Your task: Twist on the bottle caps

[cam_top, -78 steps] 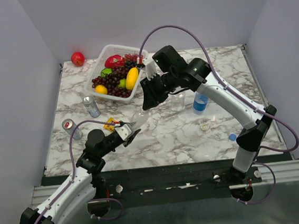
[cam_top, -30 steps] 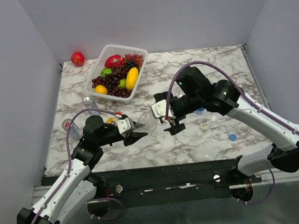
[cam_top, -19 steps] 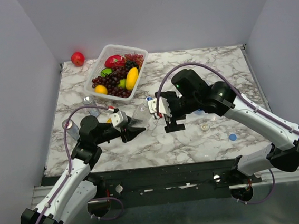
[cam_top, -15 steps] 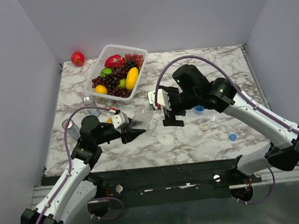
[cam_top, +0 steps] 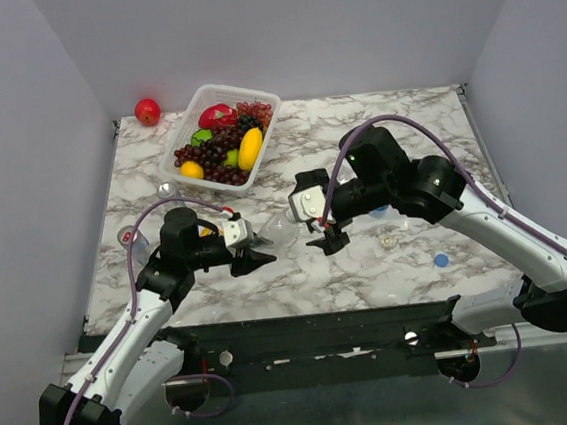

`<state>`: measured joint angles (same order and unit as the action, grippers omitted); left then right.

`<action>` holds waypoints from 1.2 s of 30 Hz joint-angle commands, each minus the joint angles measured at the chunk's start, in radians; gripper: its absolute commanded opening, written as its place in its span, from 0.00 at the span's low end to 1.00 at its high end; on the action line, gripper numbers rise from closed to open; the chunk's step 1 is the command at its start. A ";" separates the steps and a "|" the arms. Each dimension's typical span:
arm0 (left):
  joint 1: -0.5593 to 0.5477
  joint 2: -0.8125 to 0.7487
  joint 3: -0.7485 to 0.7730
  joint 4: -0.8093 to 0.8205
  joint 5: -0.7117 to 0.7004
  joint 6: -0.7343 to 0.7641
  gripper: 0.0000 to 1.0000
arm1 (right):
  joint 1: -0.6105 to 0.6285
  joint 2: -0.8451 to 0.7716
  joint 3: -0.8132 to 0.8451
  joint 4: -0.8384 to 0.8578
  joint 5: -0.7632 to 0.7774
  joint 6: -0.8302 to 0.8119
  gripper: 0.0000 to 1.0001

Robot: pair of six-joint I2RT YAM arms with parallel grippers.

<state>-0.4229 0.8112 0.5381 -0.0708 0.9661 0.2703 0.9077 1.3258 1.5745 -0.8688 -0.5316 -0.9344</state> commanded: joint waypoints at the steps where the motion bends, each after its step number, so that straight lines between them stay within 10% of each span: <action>1: 0.003 -0.009 0.033 -0.018 0.034 0.024 0.00 | 0.007 0.019 -0.011 -0.001 -0.031 -0.063 1.00; 16: 0.116 -0.006 -0.081 0.423 -0.030 -0.488 0.00 | 0.007 -0.020 -0.091 -0.068 0.044 0.011 0.99; 29: 0.118 -0.040 -0.104 0.430 -0.095 -0.430 0.00 | 0.005 0.009 -0.067 -0.208 0.117 0.209 0.93; 36: 0.107 -0.063 -0.044 0.030 -0.009 0.011 0.00 | -0.058 0.051 0.103 -0.171 0.105 0.269 0.91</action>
<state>-0.3096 0.7639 0.4381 0.2325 0.9218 -0.0227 0.8886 1.3403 1.5394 -1.0470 -0.4240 -0.7277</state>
